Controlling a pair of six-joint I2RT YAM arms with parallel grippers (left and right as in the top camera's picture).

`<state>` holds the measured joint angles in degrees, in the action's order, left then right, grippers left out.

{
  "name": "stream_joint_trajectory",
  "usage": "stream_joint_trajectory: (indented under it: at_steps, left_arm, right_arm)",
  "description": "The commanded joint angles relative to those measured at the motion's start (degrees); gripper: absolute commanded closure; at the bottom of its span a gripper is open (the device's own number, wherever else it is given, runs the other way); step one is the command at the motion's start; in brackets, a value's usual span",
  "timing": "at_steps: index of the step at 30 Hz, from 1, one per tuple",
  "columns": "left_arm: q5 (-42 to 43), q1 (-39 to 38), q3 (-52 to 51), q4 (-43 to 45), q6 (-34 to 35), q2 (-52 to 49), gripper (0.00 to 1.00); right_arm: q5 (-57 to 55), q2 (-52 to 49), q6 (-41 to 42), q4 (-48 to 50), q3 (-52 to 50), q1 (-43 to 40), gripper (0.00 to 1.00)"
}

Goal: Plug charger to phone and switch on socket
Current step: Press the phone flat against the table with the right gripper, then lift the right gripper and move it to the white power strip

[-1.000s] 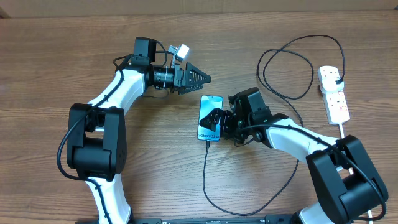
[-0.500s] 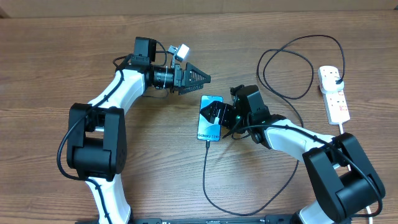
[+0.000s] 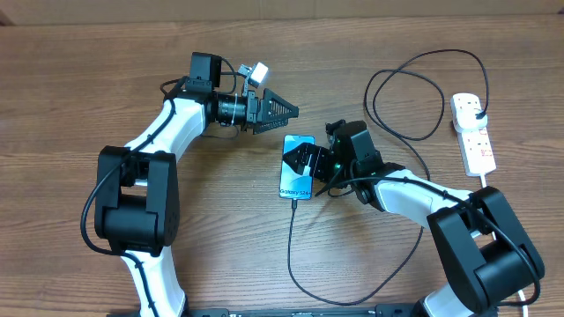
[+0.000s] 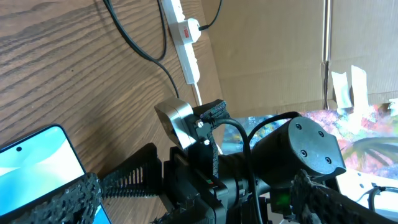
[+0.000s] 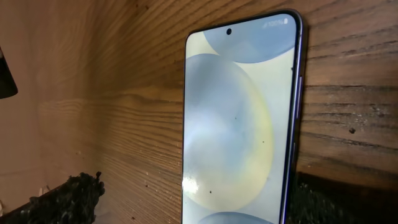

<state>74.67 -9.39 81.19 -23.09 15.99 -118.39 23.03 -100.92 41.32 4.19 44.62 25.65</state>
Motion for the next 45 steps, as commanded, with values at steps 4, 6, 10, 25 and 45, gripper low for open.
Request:
stream_joint_trajectory:
  at_steps: [4,6,10,25,45]
  left_arm:
    - [-0.35,-0.37,0.31,0.04,-0.09,1.03,0.0]
    - [-0.35,-0.37,0.31,0.04,-0.09,1.03,0.0]
    - [-0.37,-0.37,0.31,0.04,-0.11,1.03,0.0]
    - [-19.39,-0.37,0.28,-0.46,-0.11,1.03,0.0]
    - [-58.66,-0.37,0.28,-0.46,-0.13,1.03,0.0]
  right_arm:
    - [-2.97,-0.92,-0.24,-6.01,-0.9,0.15,0.0]
    - [-0.96,0.48,-0.31,-9.86,0.66,-0.13,0.0]
    - [-1.9,5.11,-3.58,-22.99,7.82,-1.29,0.0]
    - [-7.63,8.28,-16.0,-63.12,25.53,-6.19,0.0]
    - [-15.41,8.28,-12.9,-77.24,39.39,-19.06,0.0]
